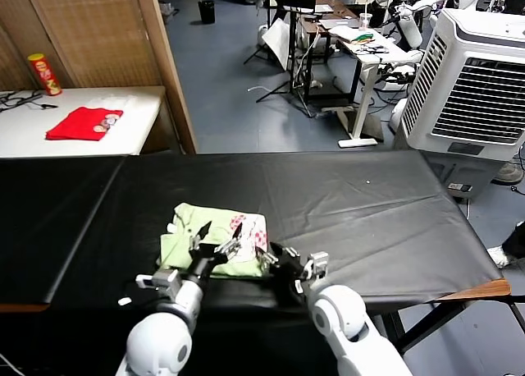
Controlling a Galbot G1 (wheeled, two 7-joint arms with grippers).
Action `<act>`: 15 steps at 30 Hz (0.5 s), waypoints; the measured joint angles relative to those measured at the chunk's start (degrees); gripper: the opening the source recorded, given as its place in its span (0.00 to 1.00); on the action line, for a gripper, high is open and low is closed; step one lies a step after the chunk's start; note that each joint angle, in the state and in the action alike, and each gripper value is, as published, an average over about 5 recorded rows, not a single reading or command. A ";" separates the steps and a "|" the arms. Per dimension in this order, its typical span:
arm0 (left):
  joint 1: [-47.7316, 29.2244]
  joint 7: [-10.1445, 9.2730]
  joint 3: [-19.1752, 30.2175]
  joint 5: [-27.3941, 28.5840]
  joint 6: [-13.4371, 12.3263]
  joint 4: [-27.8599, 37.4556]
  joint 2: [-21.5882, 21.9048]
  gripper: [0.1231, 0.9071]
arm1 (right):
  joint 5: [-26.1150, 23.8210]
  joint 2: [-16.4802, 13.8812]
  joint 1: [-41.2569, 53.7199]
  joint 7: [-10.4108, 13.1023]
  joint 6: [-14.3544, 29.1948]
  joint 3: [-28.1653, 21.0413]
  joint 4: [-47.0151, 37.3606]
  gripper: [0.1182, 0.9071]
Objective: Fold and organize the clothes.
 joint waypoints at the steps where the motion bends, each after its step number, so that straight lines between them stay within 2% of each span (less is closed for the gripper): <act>1: 0.34 0.00 -0.39 -0.03 -0.09 -0.30 0.21 0.86 | -0.24 0.18 0.22 -0.21 0.17 -0.07 -0.44 0.29; 3: 1.09 0.01 -1.14 -0.05 -0.38 -0.81 0.62 0.86 | -1.40 0.37 0.50 -0.80 0.76 -0.10 -1.12 0.15; 6: 2.30 0.00 -2.30 0.04 -1.13 -1.21 1.28 0.86 | -4.74 -0.06 0.35 -2.18 2.47 0.32 -1.43 0.03; 12: 4.38 -0.01 -4.16 0.59 -4.10 -0.52 2.80 0.86 | -16.64 -3.98 -1.43 -6.22 8.90 2.82 -0.03 0.04; 15: 5.35 -0.04 -4.83 0.72 -6.38 0.27 3.90 0.86 | -21.01 -7.12 -2.84 -7.50 12.55 4.65 1.79 0.18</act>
